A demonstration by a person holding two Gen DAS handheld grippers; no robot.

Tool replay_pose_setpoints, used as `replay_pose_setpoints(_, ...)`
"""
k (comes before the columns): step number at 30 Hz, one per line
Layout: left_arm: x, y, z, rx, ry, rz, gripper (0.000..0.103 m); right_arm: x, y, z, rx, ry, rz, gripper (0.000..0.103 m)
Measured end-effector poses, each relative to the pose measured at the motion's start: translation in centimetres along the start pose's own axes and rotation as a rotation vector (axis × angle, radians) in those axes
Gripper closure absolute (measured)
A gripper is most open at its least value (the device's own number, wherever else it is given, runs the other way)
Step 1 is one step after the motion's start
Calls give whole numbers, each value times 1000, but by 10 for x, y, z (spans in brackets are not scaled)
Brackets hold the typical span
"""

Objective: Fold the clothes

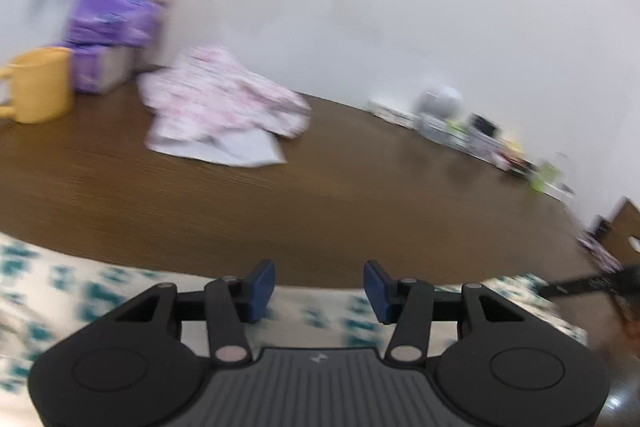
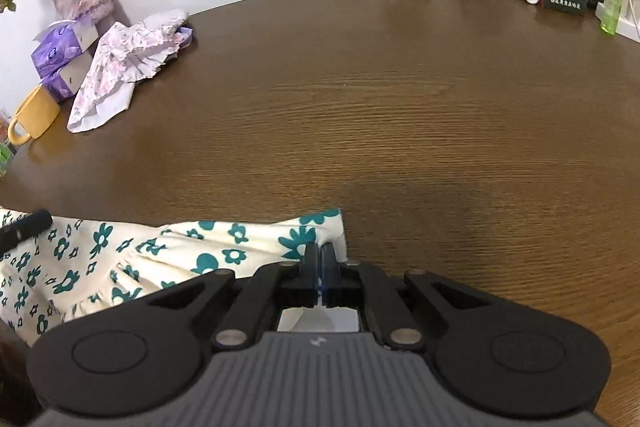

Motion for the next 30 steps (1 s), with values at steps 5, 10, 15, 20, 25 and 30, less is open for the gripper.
replay_pose_setpoints(5,-26,7,-1,-19,8,112,68,1,-3,-2,2,11,6,102)
replay_pose_setpoints(10,-33,9,-6,-15,18,134,76,2,-7,-5,4,22,11,102)
replay_pose_setpoints(15,-31,9,-9,-2,28,132,75,6,-14,-5,31,52,28,93)
replay_pose_setpoints(20,-30,8,-10,3,32,127,72,21,-18,4,118,125,34,65)
replay_pose_setpoints(25,-28,8,-11,10,46,130,70,24,1,9,95,140,31,66)
replay_pose_setpoints(30,-26,7,-14,23,52,139,70,11,8,4,33,97,35,101)
Point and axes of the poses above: each gripper's, at about its wrist camera, not at the fingertips, and y roughly the way its jaws point, x to its right, z to its top, the point moved 1 cm from there along y, roughly the way its jaws point, and after that the axes turned 14 degrees about z, right-handed, at the moved point
